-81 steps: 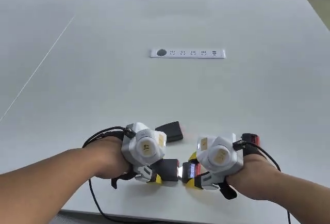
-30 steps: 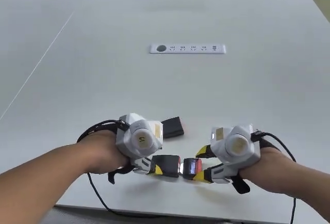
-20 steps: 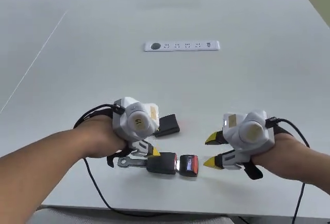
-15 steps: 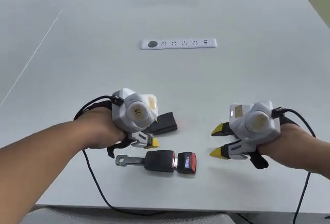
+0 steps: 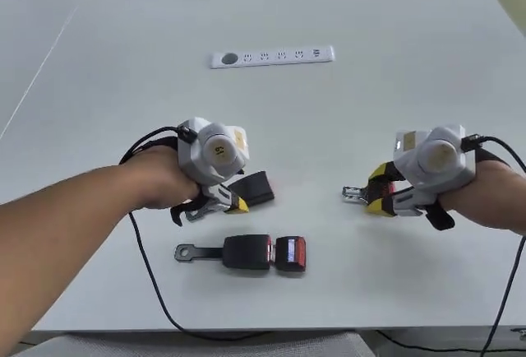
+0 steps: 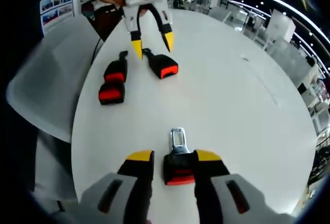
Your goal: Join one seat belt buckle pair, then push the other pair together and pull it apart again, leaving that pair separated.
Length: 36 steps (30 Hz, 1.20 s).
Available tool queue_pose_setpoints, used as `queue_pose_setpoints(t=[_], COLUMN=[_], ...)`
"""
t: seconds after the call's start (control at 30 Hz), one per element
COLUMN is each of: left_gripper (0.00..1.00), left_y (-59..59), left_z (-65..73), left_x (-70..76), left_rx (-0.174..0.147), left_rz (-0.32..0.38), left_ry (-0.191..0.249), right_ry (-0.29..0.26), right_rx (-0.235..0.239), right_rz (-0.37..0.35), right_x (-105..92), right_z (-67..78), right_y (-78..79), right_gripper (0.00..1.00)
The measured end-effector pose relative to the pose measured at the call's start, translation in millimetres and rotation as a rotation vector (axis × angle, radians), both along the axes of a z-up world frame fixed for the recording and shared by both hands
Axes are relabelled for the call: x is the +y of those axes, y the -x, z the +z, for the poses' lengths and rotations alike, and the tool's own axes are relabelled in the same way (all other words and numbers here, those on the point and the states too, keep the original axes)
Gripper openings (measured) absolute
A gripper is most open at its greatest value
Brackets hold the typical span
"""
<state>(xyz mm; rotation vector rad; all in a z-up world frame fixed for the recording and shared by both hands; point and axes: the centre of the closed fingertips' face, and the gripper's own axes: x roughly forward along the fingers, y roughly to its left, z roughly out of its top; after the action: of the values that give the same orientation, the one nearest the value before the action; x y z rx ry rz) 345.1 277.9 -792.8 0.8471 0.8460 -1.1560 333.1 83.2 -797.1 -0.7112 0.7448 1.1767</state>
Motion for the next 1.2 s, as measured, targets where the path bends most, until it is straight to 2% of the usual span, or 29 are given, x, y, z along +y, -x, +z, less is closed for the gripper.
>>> queue_pose_setpoints(t=[0.2, 0.37, 0.47, 0.53, 0.67, 0.87, 0.9, 0.97, 1.2], left_gripper=[0.43, 0.43, 0.40, 0.38, 0.33, 0.33, 0.33, 0.33, 0.33], left_y=[-3.5, -4.3, -2.6, -3.6, -2.7, -2.6, -1.5, -1.2, -1.2], left_z=[-13.1, -16.1, -18.7, -19.9, -20.6, -30.8, -32.2, -31.2, -31.6], left_x=[0.0, -1.0, -2.0, -2.8, -6.0, -3.8, -4.0, -4.2, -4.0], left_rx=[0.034, 0.050, 0.070, 0.072, 0.069, 0.017, 0.016, 0.029, 0.034], left_rz=[0.000, 0.000, 0.000, -0.003, -0.029, -0.126, -0.149, -0.134, -0.149], left_ry=[-0.019, -0.029, -0.034, -0.039, -0.046, -0.116, -0.121, -0.114, -0.102], right_ry=[0.014, 0.031, 0.034, 0.064, 0.071, 0.081, 0.083, 0.093, 0.121], right_rx=[0.030, 0.049, 0.059, 0.047, 0.046, 0.045, 0.044, 0.041, 0.041], right_rz=[-0.008, 0.005, 0.013, 0.030, 0.044, 0.073, 0.080, 0.092, 0.088], right_x=[-11.5, -15.9, -16.2, -20.0, -20.2, -18.7, -18.2, -18.2, -16.0], right_z=[-10.2, -18.5, -20.6, -25.4, -26.4, -24.6, -23.5, -23.7, -21.7], right_y=[-4.3, -3.8, -3.8, -4.6, -5.3, -2.7, -1.6, -1.3, 0.6], right_gripper=[0.32, 0.34, 0.34, 0.35, 0.34, 0.33, 0.33, 0.33, 0.33])
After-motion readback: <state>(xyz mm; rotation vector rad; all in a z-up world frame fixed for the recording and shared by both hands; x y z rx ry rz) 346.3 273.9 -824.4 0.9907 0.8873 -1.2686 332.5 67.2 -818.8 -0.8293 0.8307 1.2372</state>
